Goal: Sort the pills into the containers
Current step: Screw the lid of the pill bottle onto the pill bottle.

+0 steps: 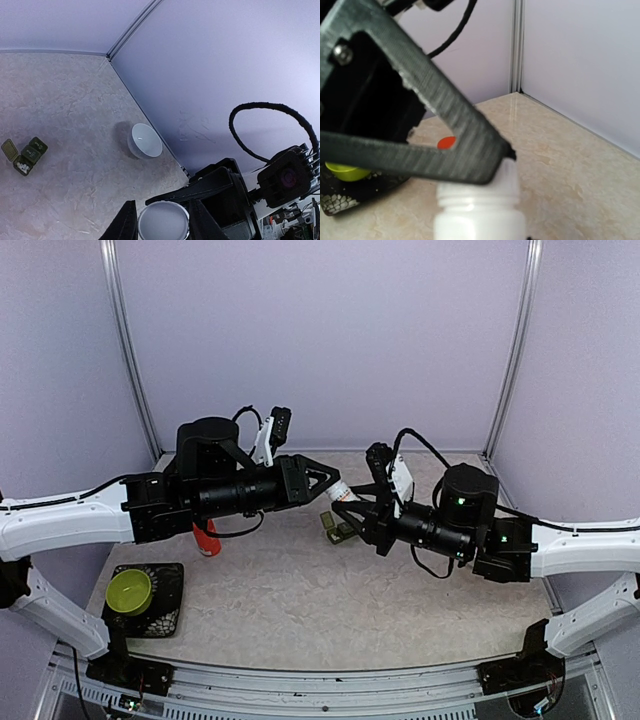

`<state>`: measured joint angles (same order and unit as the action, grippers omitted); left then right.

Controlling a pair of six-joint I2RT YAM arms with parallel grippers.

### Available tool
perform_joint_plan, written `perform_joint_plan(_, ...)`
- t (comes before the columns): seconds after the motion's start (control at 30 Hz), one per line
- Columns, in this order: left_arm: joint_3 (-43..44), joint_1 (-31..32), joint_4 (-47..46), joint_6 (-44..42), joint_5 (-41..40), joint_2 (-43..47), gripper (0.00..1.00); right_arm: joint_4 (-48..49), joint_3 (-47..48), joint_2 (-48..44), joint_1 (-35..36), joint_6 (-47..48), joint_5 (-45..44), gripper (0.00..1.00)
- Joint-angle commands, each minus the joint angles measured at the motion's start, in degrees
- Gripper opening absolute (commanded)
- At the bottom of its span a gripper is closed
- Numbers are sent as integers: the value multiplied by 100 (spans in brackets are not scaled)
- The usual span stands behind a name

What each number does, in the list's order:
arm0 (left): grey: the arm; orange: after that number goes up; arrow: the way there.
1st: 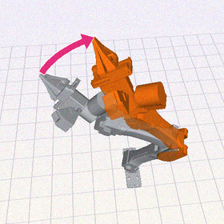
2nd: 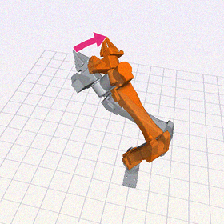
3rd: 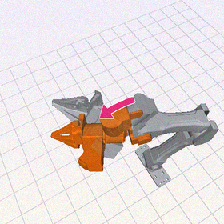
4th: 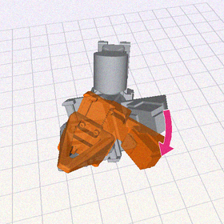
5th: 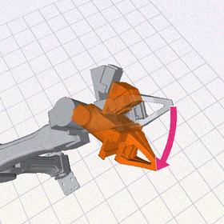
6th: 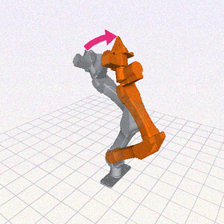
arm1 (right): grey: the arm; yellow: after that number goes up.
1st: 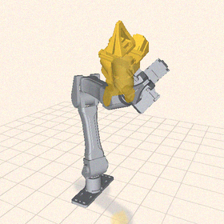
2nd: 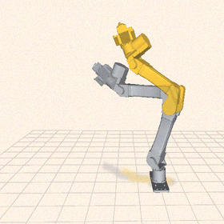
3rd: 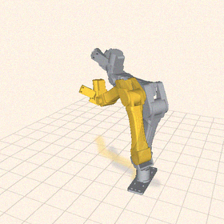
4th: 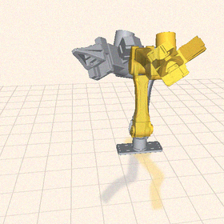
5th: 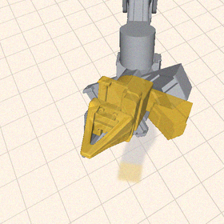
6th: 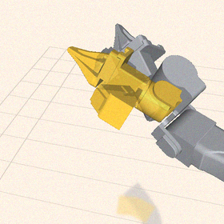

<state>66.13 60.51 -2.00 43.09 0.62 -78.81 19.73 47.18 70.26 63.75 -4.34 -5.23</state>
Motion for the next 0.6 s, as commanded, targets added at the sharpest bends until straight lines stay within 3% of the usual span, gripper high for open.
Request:
perform_joint_plan(0.0, 197, -13, -11, -72, 168, -64, 40, 44, 143, -74, 85, 38, -121, 0)
perform_joint_plan(0.07, 198, -13, -2, -73, 172, -62, 46, 49, 147, -65, 94, 43, -122, 0)
perform_joint_plan(0.27, 170, -13, -37, -82, 177, -54, 47, 47, 160, -43, 96, 38, -129, 0)
perform_joint_plan(0.43, 154, -13, -59, -98, 182, -48, 38, 57, 160, -39, 103, 30, -135, 0)
perform_joint_plan(0.57, 130, -13, -104, -143, 239, -69, 22, 66, 153, -47, 107, -11, -93, 0)
